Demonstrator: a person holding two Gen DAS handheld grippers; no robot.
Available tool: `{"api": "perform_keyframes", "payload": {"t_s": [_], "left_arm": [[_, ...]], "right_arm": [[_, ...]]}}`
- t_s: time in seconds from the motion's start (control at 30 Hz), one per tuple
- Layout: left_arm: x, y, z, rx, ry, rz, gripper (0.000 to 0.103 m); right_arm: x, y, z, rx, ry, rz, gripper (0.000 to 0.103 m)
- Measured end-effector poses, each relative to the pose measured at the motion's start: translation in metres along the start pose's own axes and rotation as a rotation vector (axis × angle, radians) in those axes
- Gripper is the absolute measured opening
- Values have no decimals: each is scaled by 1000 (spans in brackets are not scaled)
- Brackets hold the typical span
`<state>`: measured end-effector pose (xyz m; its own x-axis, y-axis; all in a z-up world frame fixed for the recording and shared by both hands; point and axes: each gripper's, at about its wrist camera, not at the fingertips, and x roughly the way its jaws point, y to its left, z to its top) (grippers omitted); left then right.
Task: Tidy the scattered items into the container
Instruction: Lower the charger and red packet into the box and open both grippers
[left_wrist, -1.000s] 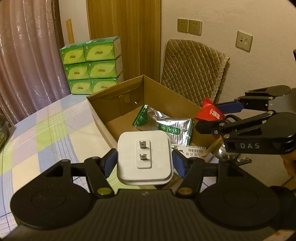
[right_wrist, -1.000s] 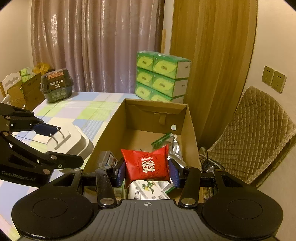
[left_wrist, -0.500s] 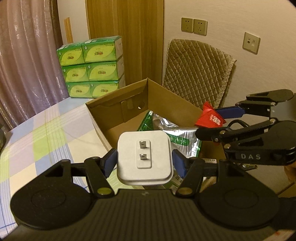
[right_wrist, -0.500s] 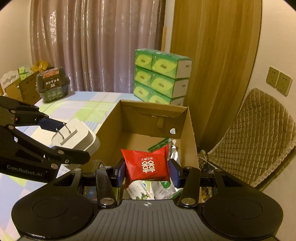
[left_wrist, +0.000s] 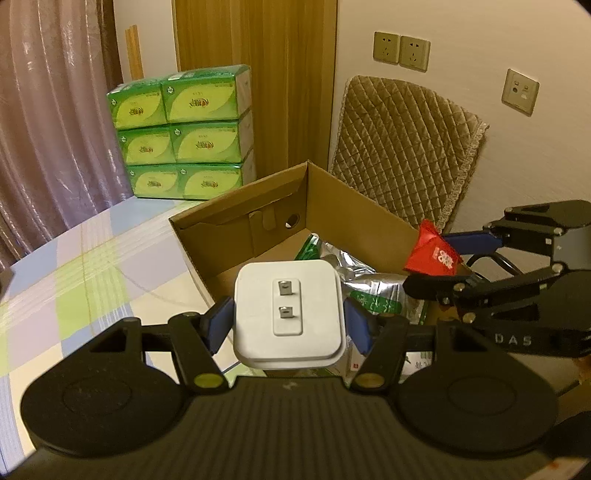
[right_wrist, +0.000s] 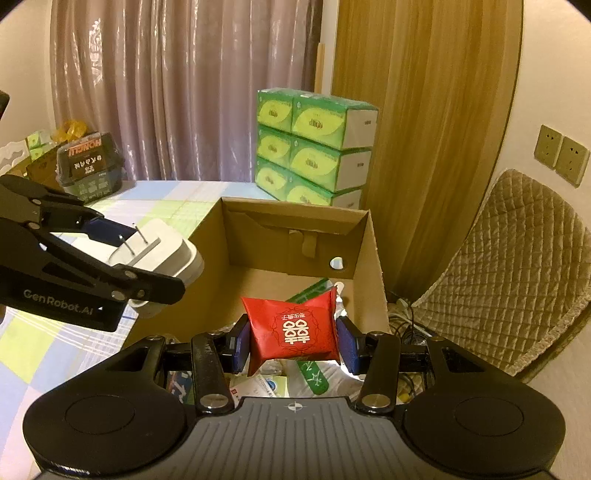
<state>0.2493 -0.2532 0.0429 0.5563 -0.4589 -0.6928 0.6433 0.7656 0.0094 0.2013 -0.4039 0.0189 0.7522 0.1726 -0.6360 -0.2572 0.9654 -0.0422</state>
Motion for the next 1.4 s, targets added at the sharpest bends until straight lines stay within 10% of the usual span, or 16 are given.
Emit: {"api": "perform_keyframes", "payload": {"t_s": [1.4], "left_arm": [[74, 24, 26, -92, 41, -15, 60]], "right_arm": [[53, -18, 9, -7, 33, -7, 45]]}}
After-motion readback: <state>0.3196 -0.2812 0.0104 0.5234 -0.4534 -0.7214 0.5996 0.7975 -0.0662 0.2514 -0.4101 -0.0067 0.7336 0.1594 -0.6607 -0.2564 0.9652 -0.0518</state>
